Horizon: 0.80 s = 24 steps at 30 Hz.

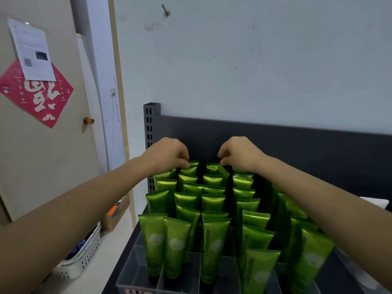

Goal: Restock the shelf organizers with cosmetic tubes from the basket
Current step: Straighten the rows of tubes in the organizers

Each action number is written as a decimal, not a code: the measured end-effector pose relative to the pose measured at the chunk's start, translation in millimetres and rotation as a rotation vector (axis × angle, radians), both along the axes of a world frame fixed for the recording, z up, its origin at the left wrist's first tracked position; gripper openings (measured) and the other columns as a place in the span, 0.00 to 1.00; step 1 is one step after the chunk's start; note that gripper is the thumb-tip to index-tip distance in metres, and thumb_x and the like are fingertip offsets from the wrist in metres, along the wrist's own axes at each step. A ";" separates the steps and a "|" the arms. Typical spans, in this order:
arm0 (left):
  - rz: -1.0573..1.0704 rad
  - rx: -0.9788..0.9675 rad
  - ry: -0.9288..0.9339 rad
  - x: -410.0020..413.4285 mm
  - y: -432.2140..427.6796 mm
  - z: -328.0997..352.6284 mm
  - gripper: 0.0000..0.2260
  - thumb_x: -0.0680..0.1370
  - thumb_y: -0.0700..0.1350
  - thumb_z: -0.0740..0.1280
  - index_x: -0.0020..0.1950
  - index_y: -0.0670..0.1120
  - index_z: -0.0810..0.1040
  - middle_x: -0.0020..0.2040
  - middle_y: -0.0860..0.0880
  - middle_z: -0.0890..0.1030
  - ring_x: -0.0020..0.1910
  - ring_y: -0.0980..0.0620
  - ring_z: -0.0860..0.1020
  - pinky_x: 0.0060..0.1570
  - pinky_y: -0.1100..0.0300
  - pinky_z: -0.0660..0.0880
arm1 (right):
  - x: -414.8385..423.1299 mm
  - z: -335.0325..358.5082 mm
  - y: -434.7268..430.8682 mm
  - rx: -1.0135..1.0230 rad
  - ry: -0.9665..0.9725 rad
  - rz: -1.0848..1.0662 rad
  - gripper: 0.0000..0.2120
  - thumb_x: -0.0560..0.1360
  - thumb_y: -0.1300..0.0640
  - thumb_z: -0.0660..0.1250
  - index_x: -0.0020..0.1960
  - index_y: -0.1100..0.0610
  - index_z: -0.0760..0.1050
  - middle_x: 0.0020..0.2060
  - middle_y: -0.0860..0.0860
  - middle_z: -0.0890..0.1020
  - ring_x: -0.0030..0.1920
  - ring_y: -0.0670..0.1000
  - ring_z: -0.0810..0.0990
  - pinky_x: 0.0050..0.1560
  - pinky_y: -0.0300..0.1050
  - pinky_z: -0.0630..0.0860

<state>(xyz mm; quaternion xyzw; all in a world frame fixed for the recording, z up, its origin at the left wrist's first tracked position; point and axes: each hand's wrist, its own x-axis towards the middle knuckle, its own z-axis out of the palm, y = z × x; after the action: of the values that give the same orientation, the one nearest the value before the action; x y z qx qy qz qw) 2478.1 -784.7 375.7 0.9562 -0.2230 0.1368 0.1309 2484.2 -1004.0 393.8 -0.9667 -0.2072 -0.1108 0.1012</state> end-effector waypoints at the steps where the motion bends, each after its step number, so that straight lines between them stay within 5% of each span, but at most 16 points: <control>1: 0.006 0.027 0.029 3.0 -1.4 -1.8 0.10 0.74 0.50 0.71 0.53 0.48 0.83 0.48 0.53 0.82 0.45 0.56 0.79 0.50 0.56 0.77 | 3.4 -3.6 1.2 -0.021 0.016 -0.006 0.11 0.73 0.57 0.71 0.54 0.56 0.81 0.51 0.52 0.82 0.53 0.52 0.79 0.53 0.45 0.76; 9: -0.031 0.051 0.041 15.3 -7.9 -8.1 0.08 0.75 0.42 0.70 0.53 0.46 0.84 0.53 0.51 0.83 0.49 0.54 0.80 0.54 0.56 0.77 | 17.6 -12.3 12.1 -0.021 0.061 -0.032 0.02 0.72 0.56 0.71 0.42 0.54 0.83 0.43 0.51 0.84 0.46 0.52 0.81 0.50 0.50 0.80; 17: -0.057 0.033 0.044 16.7 -4.0 -10.1 0.09 0.74 0.43 0.71 0.54 0.47 0.83 0.53 0.52 0.83 0.49 0.56 0.79 0.54 0.59 0.75 | 7.3 -5.0 7.3 -0.070 0.075 -0.134 0.14 0.70 0.47 0.73 0.42 0.58 0.79 0.39 0.52 0.82 0.42 0.53 0.80 0.41 0.47 0.77; 21: -0.063 0.020 0.046 14.9 -1.5 -11.1 0.10 0.74 0.46 0.71 0.55 0.47 0.83 0.52 0.52 0.83 0.47 0.57 0.79 0.52 0.61 0.76 | 1.5 -5.3 10.9 -0.162 0.125 -0.098 0.11 0.70 0.53 0.73 0.44 0.61 0.80 0.42 0.54 0.83 0.45 0.54 0.80 0.45 0.49 0.79; 24: -0.067 0.006 0.048 13.4 -0.2 -8.9 0.11 0.75 0.51 0.69 0.53 0.48 0.83 0.49 0.54 0.82 0.45 0.59 0.78 0.49 0.62 0.75 | 4.8 -7.7 13.6 -0.090 0.115 -0.051 0.06 0.71 0.58 0.73 0.36 0.56 0.78 0.43 0.51 0.83 0.46 0.53 0.81 0.47 0.49 0.79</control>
<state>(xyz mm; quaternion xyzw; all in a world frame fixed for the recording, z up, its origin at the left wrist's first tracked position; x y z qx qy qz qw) 2491.6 -784.9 366.7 0.9517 -0.2521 0.1085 0.1380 2488.9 -990.4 386.1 -0.9801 -0.1810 -0.0481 0.0664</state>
